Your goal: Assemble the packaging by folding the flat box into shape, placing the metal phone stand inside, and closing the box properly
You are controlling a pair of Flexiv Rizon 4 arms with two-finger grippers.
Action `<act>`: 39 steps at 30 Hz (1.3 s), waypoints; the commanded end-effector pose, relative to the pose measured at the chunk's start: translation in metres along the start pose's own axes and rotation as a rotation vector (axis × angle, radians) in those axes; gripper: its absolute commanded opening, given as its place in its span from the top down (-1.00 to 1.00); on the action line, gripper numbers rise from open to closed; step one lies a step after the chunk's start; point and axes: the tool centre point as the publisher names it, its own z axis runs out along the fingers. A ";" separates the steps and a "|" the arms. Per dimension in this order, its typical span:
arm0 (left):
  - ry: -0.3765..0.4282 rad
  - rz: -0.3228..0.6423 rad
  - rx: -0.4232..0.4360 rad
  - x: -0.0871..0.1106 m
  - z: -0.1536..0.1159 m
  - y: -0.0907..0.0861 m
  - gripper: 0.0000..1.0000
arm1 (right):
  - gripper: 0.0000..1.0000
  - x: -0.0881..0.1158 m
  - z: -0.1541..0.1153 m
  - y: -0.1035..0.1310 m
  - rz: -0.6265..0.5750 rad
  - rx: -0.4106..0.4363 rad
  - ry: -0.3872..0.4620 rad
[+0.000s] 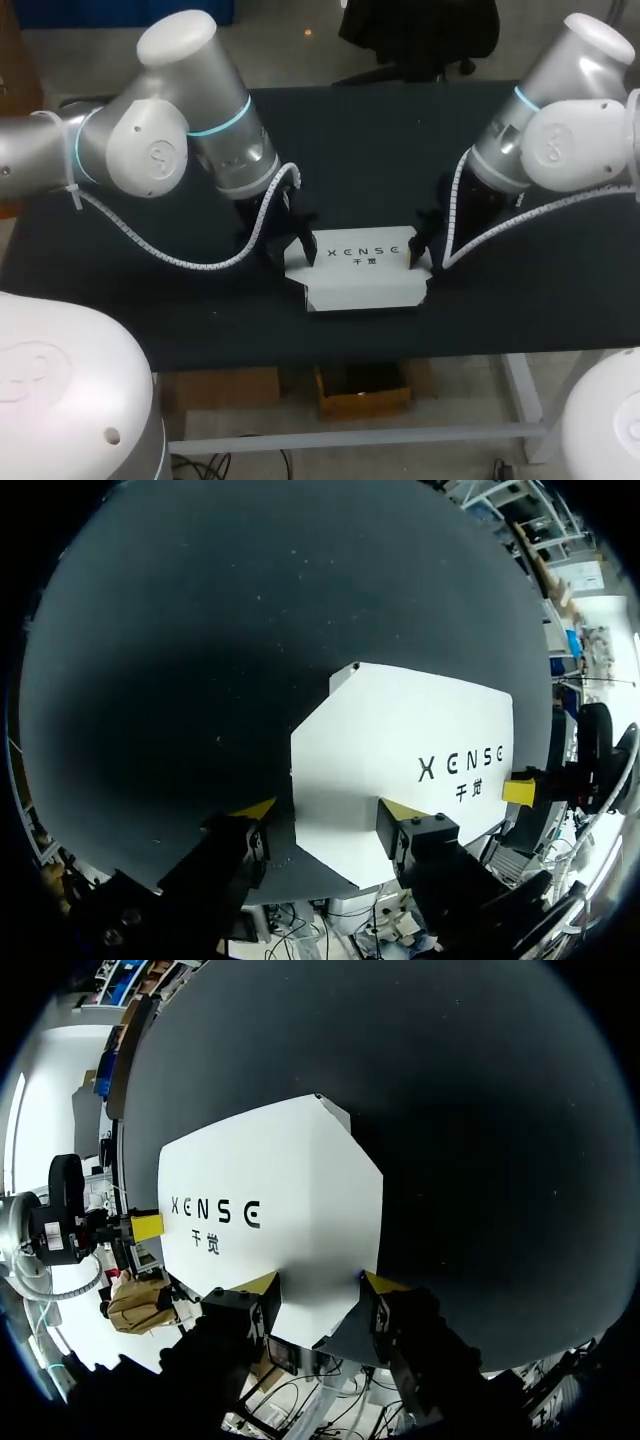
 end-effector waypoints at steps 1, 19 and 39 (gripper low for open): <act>-0.030 -0.009 0.011 0.002 -0.006 0.000 -0.25 | 0.02 0.001 -0.002 0.002 -0.001 0.007 0.000; -0.046 0.000 0.026 0.006 -0.024 -0.005 -0.07 | 0.02 0.000 -0.002 0.003 0.004 0.008 -0.003; 0.020 0.024 -0.058 0.011 -0.003 -0.016 0.02 | 0.03 -0.003 0.001 0.003 0.003 0.010 -0.001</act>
